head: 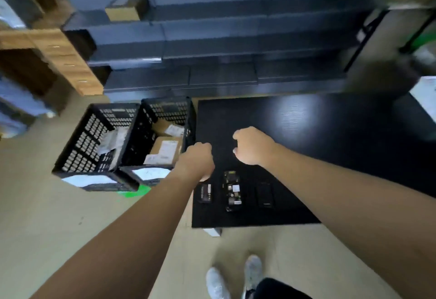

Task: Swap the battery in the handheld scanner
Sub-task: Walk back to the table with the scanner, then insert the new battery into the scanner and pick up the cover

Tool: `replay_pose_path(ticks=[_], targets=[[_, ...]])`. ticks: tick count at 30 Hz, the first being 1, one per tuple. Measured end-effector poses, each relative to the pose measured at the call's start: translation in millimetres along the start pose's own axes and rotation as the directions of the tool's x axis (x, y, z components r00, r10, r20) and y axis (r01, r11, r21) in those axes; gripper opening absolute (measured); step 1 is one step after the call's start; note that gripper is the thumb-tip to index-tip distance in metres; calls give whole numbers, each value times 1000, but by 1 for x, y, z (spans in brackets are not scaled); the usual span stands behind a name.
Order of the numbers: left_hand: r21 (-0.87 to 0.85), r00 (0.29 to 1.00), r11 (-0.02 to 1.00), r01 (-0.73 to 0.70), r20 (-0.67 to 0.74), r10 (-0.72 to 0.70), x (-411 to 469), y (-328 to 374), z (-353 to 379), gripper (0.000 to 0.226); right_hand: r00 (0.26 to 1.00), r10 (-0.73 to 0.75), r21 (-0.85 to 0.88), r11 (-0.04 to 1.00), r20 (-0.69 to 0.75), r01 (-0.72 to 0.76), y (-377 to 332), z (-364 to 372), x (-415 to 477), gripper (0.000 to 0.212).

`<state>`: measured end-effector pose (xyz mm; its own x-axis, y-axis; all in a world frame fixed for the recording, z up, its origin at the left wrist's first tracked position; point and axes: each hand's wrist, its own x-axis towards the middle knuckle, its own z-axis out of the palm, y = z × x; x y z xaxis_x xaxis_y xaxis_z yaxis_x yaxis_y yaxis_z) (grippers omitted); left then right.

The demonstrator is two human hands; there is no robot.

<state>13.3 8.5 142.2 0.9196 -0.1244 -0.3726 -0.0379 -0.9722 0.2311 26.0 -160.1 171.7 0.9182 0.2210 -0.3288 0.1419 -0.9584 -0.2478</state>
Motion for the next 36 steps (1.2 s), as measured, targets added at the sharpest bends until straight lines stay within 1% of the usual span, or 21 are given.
replay_pose_path(ticks=[2, 6, 9, 11, 12, 13, 14, 15, 16, 17, 18, 19, 20, 22, 26, 28, 30, 32, 33, 34, 36], targets=[[53, 998, 997, -64, 18, 63, 10, 27, 5, 24, 996, 91, 6, 996, -3, -91, 27, 1, -13, 30], [46, 992, 993, -109, 70, 105, 19, 53, 15, 32, 980, 200, 74, 977, 20, -201, 59, 11, -24, 30], [-39, 996, 998, -57, 60, 59, 20, 46, 23, 33, 974, 219, 163, 961, 55, -225, 59, 28, -20, 34], [-159, 998, 987, 37, 55, -28, 16, 33, 32, 35, 975, 199, 262, 940, 97, -218, 46, 46, -18, 32], [-268, 993, 956, 117, 55, -106, 13, 25, 40, 36, 975, 179, 313, 926, 131, -212, 38, 59, -14, 25], [-388, 979, 899, 201, 74, -188, 9, 16, 47, 39, 972, 165, 355, 910, 166, -215, 28, 72, -11, 16], [-473, 962, 838, 272, 97, -257, 6, 6, 58, 42, 962, 177, 376, 894, 207, -245, 17, 90, -5, 16], [-529, 944, 784, 323, 118, -309, 1, -3, 68, 43, 947, 191, 416, 863, 257, -287, 6, 108, -1, 23], [-565, 930, 746, 354, 128, -344, -1, -12, 81, 43, 933, 187, 464, 827, 307, -319, -4, 127, 4, 27], [-590, 921, 717, 370, 132, -366, -3, -19, 94, 40, 921, 180, 504, 792, 346, -344, -13, 145, 7, 24], [-620, 915, 688, 377, 135, -380, -3, -25, 108, 37, 907, 183, 536, 756, 379, -376, -23, 163, 9, 15], [-646, 911, 662, 380, 138, -389, -1, -30, 121, 34, 891, 209, 560, 713, 404, -421, -29, 178, 13, 14], [-662, 909, 645, 380, 141, -391, 3, -35, 135, 32, 876, 243, 583, 669, 416, -462, -35, 190, 17, 23], [-680, 905, 621, 389, 155, -397, 11, -46, 163, 25, 848, 309, 606, 598, 431, -525, -42, 210, 26, 27], [-655, 906, 648, 388, 143, -398, 30, -67, 215, 16, 787, 427, 610, 499, 445, -615, -46, 234, 43, 29], [-641, 894, 649, 408, 138, -426, 33, -67, 218, 17, 771, 450, 620, 463, 451, -633, -44, 242, 51, 27], [-688, 883, 604, 402, 118, -454, 32, -62, 205, 21, 751, 461, 611, 442, 473, -656, -49, 242, 54, 27], [-736, 873, 547, 399, 122, -472, 32, -57, 196, 33, 728, 474, 632, 379, 495, -676, -54, 247, 58, 30], [-745, 860, 518, 420, 144, -490, 32, -57, 192, 40, 719, 484, 643, 350, 498, -681, -58, 246, 58, 31], [-767, 848, 476, 429, 161, -505, 31, -58, 190, 38, 709, 503, 651, 325, 495, -686, -61, 247, 58, 32], [-806, 820, 402, 434, 169, -547, 32, -62, 190, 21, 689, 532, 658, 290, 493, -695, -64, 250, 57, 33]])
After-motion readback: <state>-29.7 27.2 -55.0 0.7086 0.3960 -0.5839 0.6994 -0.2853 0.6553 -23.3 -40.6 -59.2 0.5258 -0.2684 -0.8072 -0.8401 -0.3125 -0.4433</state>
